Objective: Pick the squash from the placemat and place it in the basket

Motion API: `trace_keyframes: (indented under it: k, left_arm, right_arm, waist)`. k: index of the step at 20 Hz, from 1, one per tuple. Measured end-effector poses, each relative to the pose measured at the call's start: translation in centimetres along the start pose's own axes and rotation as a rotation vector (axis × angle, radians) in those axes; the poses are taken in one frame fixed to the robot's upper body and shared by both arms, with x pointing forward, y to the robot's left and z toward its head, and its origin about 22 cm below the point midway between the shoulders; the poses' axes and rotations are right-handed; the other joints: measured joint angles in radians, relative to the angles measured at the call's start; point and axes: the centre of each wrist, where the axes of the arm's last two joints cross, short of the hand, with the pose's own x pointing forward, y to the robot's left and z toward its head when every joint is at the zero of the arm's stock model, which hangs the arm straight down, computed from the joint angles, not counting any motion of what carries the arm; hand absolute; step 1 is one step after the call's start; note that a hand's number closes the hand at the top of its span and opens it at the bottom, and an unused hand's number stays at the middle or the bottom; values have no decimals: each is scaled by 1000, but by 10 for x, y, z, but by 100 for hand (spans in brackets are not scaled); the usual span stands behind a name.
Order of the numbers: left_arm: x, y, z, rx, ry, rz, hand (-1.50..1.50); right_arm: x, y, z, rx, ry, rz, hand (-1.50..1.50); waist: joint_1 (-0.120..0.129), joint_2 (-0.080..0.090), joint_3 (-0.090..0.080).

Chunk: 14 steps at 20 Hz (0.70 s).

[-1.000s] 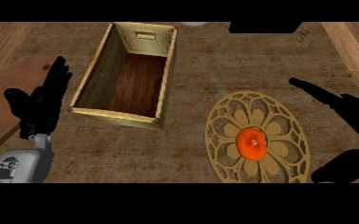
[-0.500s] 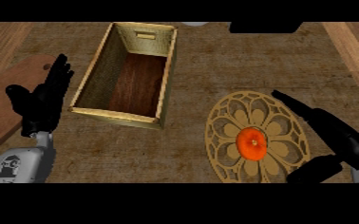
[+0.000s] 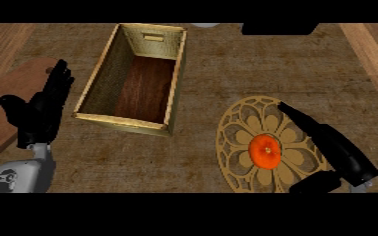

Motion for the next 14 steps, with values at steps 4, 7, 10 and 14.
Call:
trace_keyframes:
  k: [4, 7, 10, 14]
  left_arm:
    - [-1, 1, -5, 1, 3, 1, 0]
    - [-2, -2, -2, 4, 1, 1, 0]
    - [-1, -7, -8, 6, 6, -1, 0]
    - [-9, -3, -9, 0, 5, 0, 0]
  right_arm:
    - [-3, 3, -5, 2, -19, -16, -150]
    - [-4, 10, -6, 1, -21, -18, -150]
    - [-5, 18, -10, 0, -23, -24, -150]
    - [-5, 27, -15, -2, -8, -14, -150]
  waist:
    - [0, 0, 0]
    - [0, 0, 0]
    - [-1, 0, 0]
    - [0, 0, 0]
